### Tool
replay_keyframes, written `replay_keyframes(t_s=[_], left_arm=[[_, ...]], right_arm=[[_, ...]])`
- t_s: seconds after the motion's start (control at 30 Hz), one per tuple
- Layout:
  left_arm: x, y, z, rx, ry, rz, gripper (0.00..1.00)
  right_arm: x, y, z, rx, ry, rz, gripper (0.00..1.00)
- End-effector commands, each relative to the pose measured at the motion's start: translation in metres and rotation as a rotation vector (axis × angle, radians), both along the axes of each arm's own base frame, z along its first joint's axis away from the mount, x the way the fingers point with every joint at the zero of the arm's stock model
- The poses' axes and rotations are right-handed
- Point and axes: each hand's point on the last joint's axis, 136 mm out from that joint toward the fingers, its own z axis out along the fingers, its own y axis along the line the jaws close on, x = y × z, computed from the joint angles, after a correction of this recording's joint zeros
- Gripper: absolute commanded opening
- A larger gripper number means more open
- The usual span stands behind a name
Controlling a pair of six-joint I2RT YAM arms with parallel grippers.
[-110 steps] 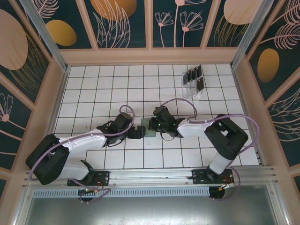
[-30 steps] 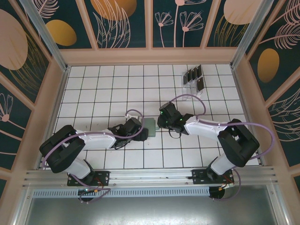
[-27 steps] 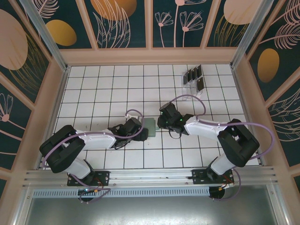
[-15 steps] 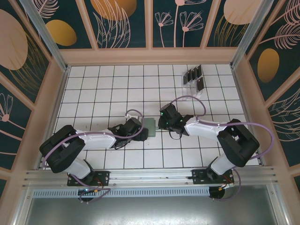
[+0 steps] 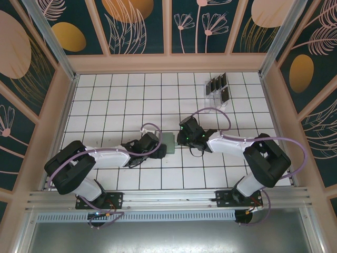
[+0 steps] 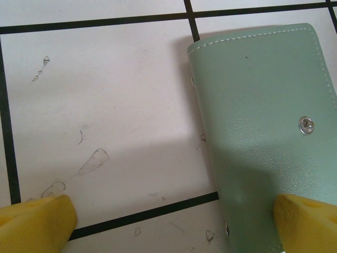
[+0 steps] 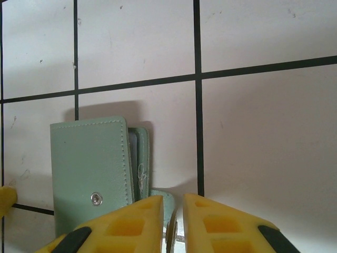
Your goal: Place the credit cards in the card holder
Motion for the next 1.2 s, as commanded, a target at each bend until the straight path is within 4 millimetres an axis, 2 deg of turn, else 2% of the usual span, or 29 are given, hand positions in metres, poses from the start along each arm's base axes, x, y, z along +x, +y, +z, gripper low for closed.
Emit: replay_keyframes(t_s=[0.0,0.27,0.37,0.63,0.93,1.17], left_arm=[[-0.018,0.046,-0.042,0.161,0.104,0.066,0.98],[-0.018,0.046,-0.042,0.159,0.104,0.065,0.99],[-0.018,0.045,-0.042,0.160,0.102,0.062,0.99],[-0.020,0.045,-0.045,0.163,0.109,0.056,0.99],[-0.020,0.045,-0.045,0.163,0.108,0.049,0.99],[-0.021,0.046,-0.045,0.163,0.107,0.046,0.99]], right_arm=[[-0.002,0.002,-0.005,0.011,0.008,-0.007,0.17],[-0.004,0.006,0.002,0.041,0.004,0.009,0.00],[-0.001,0.011,0.009,0.073,-0.016,0.013,0.00],[-0.003,0.039,0.023,0.191,-0.001,0.077,0.00],[-0.002,0.063,0.012,0.225,0.036,0.110,0.00],[0.001,0.069,0.007,0.238,0.046,0.111,0.00]])
